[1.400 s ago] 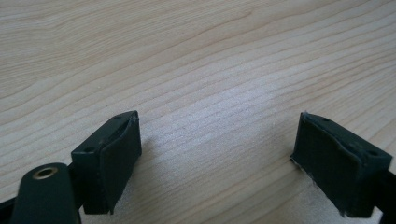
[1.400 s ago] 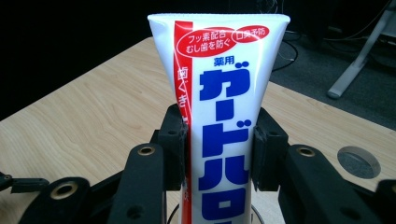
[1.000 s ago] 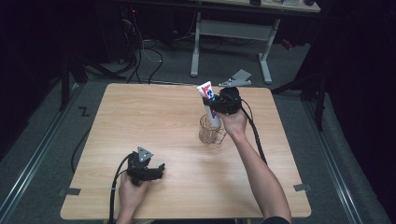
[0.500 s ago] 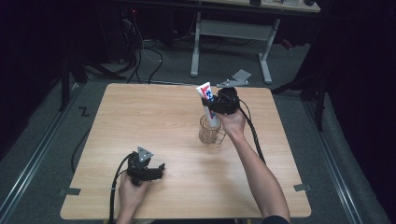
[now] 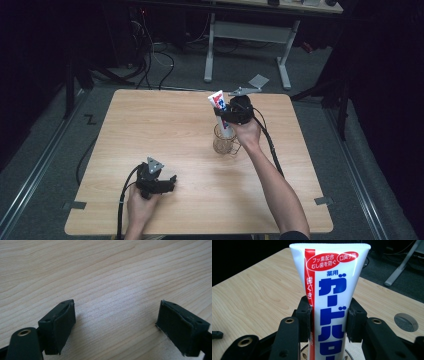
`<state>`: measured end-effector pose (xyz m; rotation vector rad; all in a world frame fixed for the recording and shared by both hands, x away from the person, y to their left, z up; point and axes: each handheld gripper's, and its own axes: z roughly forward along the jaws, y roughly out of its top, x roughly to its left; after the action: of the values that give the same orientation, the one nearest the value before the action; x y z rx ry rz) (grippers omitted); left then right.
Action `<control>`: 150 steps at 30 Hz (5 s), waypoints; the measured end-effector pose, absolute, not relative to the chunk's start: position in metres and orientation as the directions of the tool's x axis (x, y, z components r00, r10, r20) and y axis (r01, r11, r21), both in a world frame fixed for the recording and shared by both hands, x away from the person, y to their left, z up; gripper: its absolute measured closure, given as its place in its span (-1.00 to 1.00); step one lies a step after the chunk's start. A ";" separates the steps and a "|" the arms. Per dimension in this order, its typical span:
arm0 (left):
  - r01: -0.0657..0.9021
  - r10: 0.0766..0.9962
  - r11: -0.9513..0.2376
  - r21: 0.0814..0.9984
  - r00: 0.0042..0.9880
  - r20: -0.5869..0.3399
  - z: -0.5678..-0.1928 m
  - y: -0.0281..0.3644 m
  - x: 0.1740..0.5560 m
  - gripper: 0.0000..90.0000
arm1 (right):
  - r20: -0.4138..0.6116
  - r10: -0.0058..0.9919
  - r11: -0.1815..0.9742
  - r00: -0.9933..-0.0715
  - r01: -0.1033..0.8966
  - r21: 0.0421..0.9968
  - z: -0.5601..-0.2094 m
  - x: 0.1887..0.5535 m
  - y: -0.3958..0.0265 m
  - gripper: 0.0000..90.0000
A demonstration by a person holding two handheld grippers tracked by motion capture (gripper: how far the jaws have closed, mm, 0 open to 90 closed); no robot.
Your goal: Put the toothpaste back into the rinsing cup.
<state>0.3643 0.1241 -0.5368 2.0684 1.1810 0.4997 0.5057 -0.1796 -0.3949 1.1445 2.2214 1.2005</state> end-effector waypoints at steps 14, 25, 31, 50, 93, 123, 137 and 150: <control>0.593 0.860 -0.343 0.728 0.511 -0.011 -0.537 0.124 0.364 -0.66 | 0.038 0.795 0.342 -0.605 0.498 0.797 -0.400 0.506 -0.180 0.38; 0.593 0.860 -0.343 0.728 0.511 -0.011 -0.537 0.124 0.364 -0.66 | 0.045 0.798 0.338 -0.600 0.508 0.792 -0.405 0.505 -0.183 0.37; 0.593 0.859 -0.344 0.728 0.511 -0.010 -0.537 0.124 0.364 -0.66 | 0.048 0.800 0.338 -0.598 0.515 0.788 -0.409 0.504 -0.184 0.37; 0.593 0.860 -0.342 0.729 0.511 -0.012 -0.537 0.124 0.364 -0.66 | 0.053 0.796 0.347 -0.603 0.527 0.776 -0.420 0.497 -0.187 0.36; 0.593 0.860 -0.343 0.729 0.511 -0.012 -0.537 0.124 0.364 -0.66 | 0.028 0.783 0.401 -0.622 0.539 0.740 -0.437 0.486 -0.186 0.29; 0.593 0.860 -0.343 0.728 0.511 -0.011 -0.537 0.124 0.364 -0.66 | 0.023 0.780 0.415 -0.625 0.546 0.728 -0.444 0.476 -0.196 0.14; 0.593 0.859 -0.343 0.728 0.511 -0.011 -0.537 0.124 0.364 -0.66 | -0.012 0.782 0.430 -0.623 0.526 0.734 -0.441 0.470 -0.194 -0.03; 0.593 0.860 -0.343 0.729 0.511 -0.011 -0.537 0.124 0.364 -0.66 | 0.022 0.781 0.398 -0.624 0.525 0.752 -0.440 0.465 -0.197 -0.10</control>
<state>0.3641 0.1238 -0.5368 2.0657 1.1825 0.4974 0.4651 -0.1965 -0.4404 1.1337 2.3255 1.0697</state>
